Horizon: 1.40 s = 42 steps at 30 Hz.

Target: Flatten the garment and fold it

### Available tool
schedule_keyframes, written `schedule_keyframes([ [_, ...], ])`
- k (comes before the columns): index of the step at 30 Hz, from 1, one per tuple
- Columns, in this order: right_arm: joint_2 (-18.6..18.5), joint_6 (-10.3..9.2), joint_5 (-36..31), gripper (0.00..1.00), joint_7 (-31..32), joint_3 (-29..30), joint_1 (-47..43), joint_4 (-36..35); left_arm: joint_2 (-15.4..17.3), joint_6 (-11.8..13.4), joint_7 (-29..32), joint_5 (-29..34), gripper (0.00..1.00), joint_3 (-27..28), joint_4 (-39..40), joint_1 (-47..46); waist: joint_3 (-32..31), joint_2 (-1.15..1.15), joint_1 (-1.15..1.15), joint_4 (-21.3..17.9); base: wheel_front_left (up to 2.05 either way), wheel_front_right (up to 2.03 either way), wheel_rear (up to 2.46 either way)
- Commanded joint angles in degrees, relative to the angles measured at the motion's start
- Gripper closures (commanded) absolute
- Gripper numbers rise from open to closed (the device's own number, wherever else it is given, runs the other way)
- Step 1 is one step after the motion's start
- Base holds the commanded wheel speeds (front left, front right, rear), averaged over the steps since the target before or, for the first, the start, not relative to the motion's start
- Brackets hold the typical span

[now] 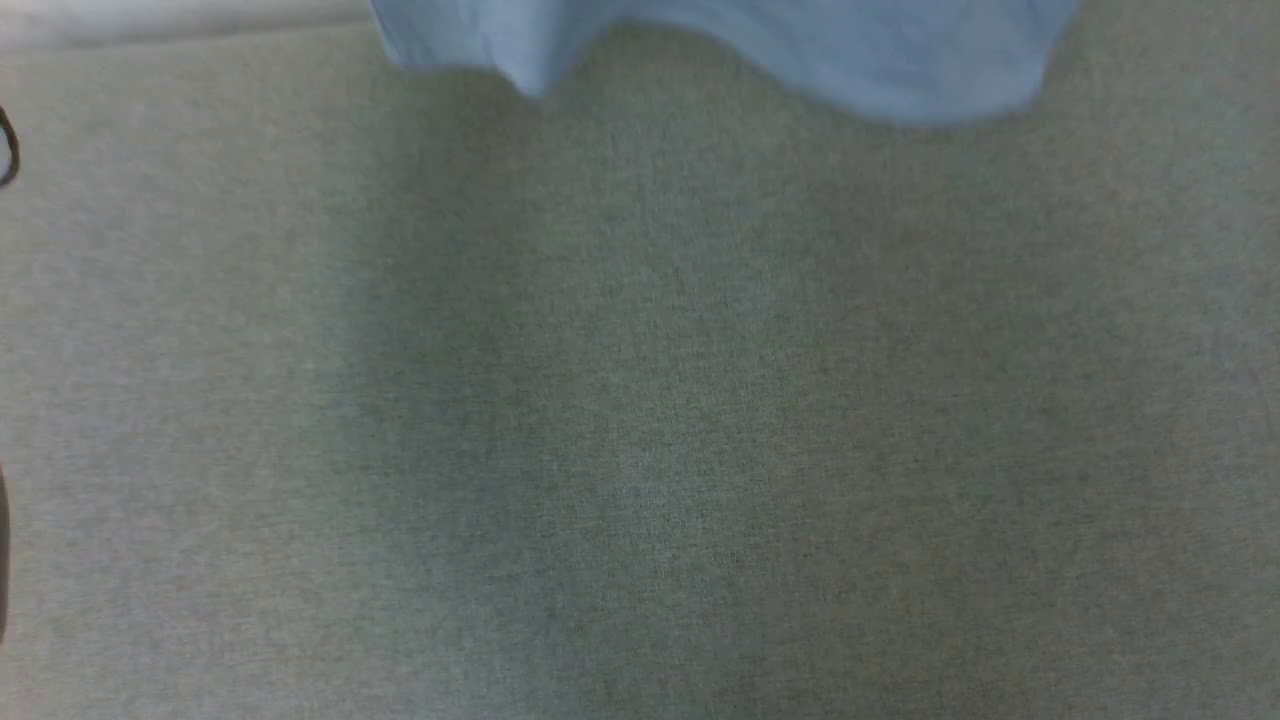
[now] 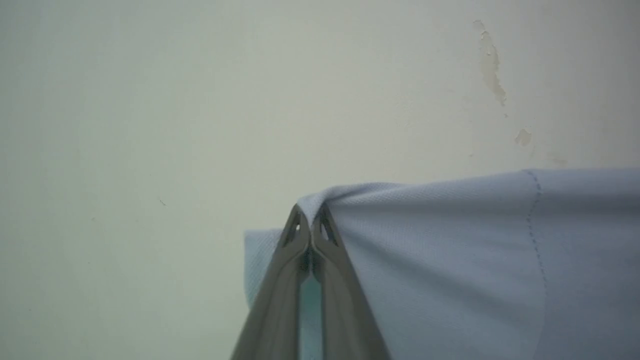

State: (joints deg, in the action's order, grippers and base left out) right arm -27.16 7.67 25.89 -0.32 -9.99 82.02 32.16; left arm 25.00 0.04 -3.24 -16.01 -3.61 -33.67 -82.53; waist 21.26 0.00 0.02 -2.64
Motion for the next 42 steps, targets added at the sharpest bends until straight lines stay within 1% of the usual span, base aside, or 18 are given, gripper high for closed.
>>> schedule_keyframes([
  [1,-0.3,-0.19,-0.4,1.00,-2.0,-0.9,1.7,1.8,0.7,0.5,-1.6,0.8,1.00,0.4,-2.0,-1.7,5.3,0.00,-0.02,-1.2,0.00,0.00,0.00],
  [6,0.6,-0.19,1.7,1.00,-5.7,-6.3,3.8,5.6,0.0,-0.7,-5.3,0.6,1.00,-0.5,-7.0,-3.0,6.8,0.00,-0.02,-0.8,0.00,0.00,0.00],
  [12,1.5,-0.19,6.1,1.00,-8.5,-13.6,0.3,8.5,-0.6,-2.4,-8.0,-1.0,1.00,-0.4,-11.5,1.7,6.3,0.00,-0.02,-0.4,0.00,0.00,0.00],
  [17,1.6,-0.19,11.0,1.00,-10.5,-18.9,-7.6,8.5,-1.9,-3.3,-9.5,-3.4,1.00,0.5,-12.2,11.1,2.7,0.00,-0.02,0.2,0.00,0.00,0.00],
  [21,1.1,-0.19,14.9,1.00,-11.3,-22.0,-17.0,6.2,-3.0,-3.4,-10.1,-5.9,1.00,2.0,-9.3,23.1,-1.5,0.00,-0.02,0.8,0.00,0.00,0.00],
  [24,0.4,-0.19,17.7,1.00,-11.6,-23.4,-25.5,3.6,-3.4,-2.8,-9.3,-7.3,1.00,3.0,-4.4,34.6,-5.2,0.00,-0.02,1.0,0.00,0.00,0.00],
  [26,-0.1,-0.19,19.3,1.00,-12.0,-23.4,-31.4,1.4,-3.9,-1.9,-7.7,-8.1,1.00,3.4,0.2,43.2,-7.6,0.00,-0.02,1.0,0.00,0.00,0.00],
  [30,-0.9,-0.19,20.8,1.00,-11.9,-22.2,-42.9,-3.2,-4.7,1.4,-4.0,-9.6,1.00,4.9,12.2,60.8,-11.4,0.00,-0.02,0.4,0.00,0.00,0.00],
  [33,-1.6,-0.19,20.4,1.00,-11.7,-19.4,-51.0,-6.6,-5.4,4.5,0.5,-10.3,1.00,5.7,23.1,73.6,-13.5,0.00,-0.02,0.3,0.00,0.00,0.00],
  [37,-1.1,-0.19,18.1,1.00,-9.7,-14.6,-61.0,-11.3,-5.9,8.7,6.9,-10.3,1.00,6.3,36.3,87.4,-15.5,0.00,-0.02,0.0,0.00,0.00,0.00],
  [39,-0.2,-0.19,16.9,1.00,-8.0,-11.6,-65.8,-14.0,-6.0,10.3,10.2,-10.0,1.00,5.9,41.4,92.9,-16.2,0.00,-0.02,0.1,0.00,0.00,0.00],
  [42,1.5,-0.19,13.9,1.00,-5.0,-6.8,-73.1,-18.3,-6.2,12.1,14.8,-9.7,1.00,4.8,47.2,99.5,-17.3,0.00,-0.02,0.4,0.00,0.00,0.00],
])
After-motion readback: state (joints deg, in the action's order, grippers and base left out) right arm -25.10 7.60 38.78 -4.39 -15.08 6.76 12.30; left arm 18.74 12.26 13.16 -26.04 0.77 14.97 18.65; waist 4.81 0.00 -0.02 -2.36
